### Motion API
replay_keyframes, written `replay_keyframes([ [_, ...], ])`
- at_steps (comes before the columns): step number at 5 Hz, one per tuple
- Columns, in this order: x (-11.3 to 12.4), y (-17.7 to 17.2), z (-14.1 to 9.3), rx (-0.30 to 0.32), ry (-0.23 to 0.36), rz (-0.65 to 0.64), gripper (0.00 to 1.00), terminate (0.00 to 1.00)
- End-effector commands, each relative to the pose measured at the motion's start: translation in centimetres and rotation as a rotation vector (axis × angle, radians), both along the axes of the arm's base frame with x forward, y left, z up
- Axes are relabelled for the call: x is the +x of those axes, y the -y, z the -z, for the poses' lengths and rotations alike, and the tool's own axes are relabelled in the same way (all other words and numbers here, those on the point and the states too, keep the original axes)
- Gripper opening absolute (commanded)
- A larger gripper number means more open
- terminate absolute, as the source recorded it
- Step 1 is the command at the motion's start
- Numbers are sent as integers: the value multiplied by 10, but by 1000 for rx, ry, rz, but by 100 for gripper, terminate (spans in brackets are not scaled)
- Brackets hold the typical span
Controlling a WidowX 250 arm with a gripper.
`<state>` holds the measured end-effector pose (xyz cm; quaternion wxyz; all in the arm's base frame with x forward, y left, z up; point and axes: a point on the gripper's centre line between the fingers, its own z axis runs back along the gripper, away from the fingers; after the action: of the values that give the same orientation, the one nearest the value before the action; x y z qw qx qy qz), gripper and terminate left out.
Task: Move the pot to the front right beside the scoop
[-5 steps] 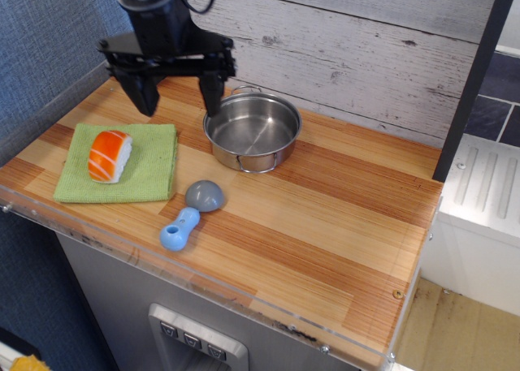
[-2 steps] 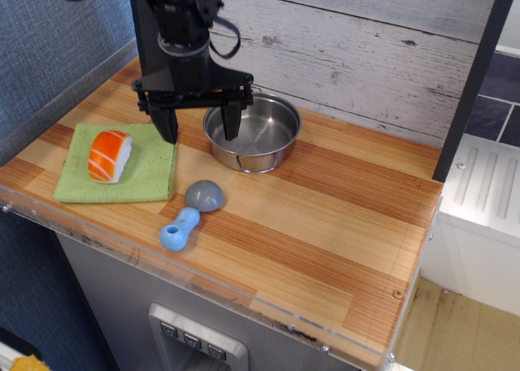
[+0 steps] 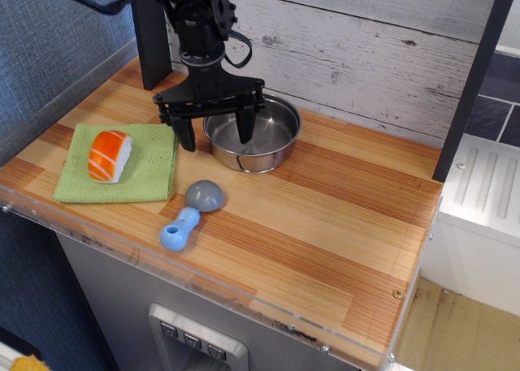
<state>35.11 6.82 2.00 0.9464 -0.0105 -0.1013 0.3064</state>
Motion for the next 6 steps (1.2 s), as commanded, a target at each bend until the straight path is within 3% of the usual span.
replay_keyframes([
  [1, 12, -3, 0, 11, 33, 12, 0, 0],
  [4, 9, -5, -13, 1, 54, 31, 0, 0],
  [6, 9, -5, -41, -8, 76, 46, 0, 0],
])
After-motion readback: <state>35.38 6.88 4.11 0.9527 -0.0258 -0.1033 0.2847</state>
